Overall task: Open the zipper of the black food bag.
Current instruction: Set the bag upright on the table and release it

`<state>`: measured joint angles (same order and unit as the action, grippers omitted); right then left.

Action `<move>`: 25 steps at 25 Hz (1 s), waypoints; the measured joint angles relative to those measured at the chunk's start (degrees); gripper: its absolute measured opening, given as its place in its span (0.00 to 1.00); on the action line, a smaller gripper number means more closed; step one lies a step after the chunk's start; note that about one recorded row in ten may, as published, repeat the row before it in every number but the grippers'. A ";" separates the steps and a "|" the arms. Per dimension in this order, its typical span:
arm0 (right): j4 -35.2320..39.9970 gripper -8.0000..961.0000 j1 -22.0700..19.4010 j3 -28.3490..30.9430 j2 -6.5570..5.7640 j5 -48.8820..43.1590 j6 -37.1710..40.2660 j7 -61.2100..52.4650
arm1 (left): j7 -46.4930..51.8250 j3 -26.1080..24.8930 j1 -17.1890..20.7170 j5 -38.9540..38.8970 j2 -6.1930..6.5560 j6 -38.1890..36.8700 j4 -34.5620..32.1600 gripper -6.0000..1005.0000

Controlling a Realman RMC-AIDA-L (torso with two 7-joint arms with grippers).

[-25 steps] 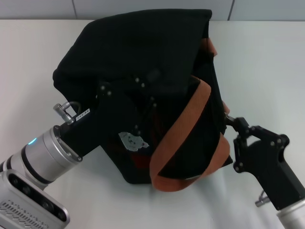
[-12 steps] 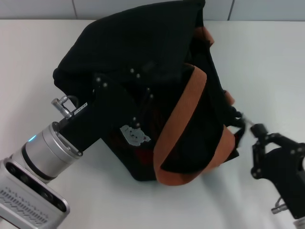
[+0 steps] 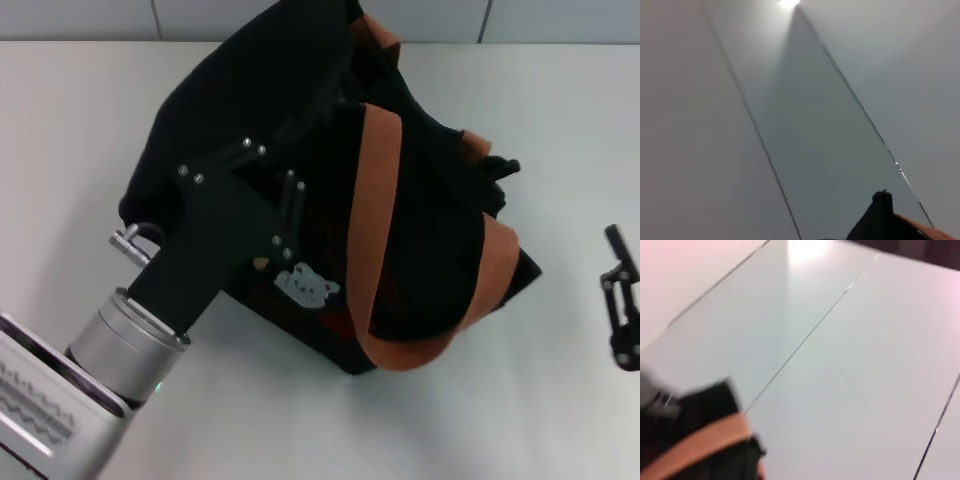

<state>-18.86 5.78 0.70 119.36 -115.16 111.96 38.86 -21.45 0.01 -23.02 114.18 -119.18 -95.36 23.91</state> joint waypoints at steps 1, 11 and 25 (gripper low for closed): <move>0.87 0.29 0.29 -0.02 0.00 0.00 1.28 -3.96 | 2.99 -0.39 0.41 -0.16 0.01 0.76 0.58 0.11; 18.75 0.59 6.60 -7.80 -0.17 -0.21 8.34 -53.67 | 21.86 -1.63 -0.37 0.22 -0.02 6.32 0.46 0.12; 31.93 0.82 9.68 -16.32 -0.18 -1.41 5.46 -74.27 | 32.61 -2.30 -0.15 9.83 0.59 -0.58 -13.32 0.45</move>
<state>13.07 15.46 -15.62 119.18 -116.57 117.42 -35.41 11.17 -2.29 -23.17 124.01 -118.59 -95.94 10.59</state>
